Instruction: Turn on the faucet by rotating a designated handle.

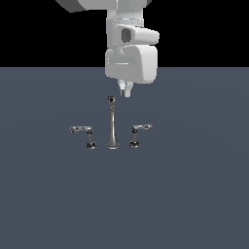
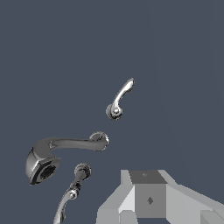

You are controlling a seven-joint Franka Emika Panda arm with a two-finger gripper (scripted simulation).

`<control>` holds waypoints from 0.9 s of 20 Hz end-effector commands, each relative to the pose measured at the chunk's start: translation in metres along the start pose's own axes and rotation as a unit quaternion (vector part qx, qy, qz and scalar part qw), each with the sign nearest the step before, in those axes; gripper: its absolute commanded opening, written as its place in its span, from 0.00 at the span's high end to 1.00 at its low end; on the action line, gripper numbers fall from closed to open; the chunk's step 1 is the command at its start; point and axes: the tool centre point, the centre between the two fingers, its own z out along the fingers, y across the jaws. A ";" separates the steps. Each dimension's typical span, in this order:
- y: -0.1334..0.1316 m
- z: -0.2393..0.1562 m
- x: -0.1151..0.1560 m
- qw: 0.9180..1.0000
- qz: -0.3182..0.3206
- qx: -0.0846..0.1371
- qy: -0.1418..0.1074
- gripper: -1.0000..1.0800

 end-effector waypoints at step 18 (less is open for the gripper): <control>-0.032 0.120 0.093 0.976 0.217 -0.001 -0.004 1.00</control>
